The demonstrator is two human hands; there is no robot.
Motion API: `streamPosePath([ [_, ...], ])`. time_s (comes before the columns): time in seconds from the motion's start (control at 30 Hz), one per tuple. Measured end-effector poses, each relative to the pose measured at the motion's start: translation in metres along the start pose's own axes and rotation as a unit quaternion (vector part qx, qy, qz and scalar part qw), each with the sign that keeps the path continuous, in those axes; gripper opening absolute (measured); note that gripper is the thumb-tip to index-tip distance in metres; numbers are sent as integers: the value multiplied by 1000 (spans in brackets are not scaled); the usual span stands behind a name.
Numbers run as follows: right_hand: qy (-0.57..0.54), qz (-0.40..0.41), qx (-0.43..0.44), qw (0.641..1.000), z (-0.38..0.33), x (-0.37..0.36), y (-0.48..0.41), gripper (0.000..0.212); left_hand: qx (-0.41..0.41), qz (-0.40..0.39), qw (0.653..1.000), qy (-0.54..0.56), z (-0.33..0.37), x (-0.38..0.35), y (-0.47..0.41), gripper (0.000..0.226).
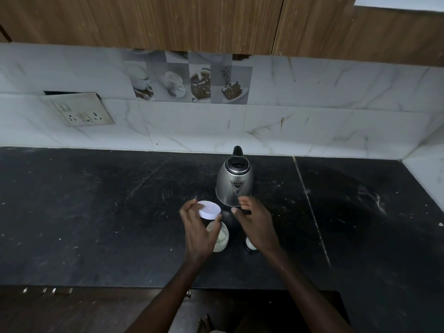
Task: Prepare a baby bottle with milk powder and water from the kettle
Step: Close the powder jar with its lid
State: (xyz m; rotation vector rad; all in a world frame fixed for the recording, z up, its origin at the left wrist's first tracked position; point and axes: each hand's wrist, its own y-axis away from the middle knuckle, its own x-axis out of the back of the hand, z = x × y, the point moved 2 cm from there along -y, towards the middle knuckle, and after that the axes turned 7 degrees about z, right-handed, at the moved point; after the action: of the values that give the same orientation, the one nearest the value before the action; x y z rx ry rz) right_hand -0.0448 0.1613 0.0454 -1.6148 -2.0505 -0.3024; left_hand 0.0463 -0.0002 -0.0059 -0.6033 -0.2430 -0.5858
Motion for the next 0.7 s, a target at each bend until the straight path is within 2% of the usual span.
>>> streamPosePath([
  [0.07, -9, -69, 8, 998, -6, -13, -5, 51, -19, -35, 999, 21, 1, -7, 11, 51],
  [0.17, 78, -188, 53, 978, -4, -29, -8, 64, 2, -87, 996, 36, -4, -10, 26, 52],
  [0.23, 125, -226, 64, 964, 0, -34, -8, 69, 22, -101, 994, 44, -8, -8, 31, 52],
  [0.5, 192, -243, 64, 949, 4, -45, 0, 78, 40, -134, 990, 26, -21, -3, 37, 58],
  [0.7, 277, -254, 77, 923, 6, -54, 6, 82, 73, -189, 979, 22, -31, -2, 41, 82],
])
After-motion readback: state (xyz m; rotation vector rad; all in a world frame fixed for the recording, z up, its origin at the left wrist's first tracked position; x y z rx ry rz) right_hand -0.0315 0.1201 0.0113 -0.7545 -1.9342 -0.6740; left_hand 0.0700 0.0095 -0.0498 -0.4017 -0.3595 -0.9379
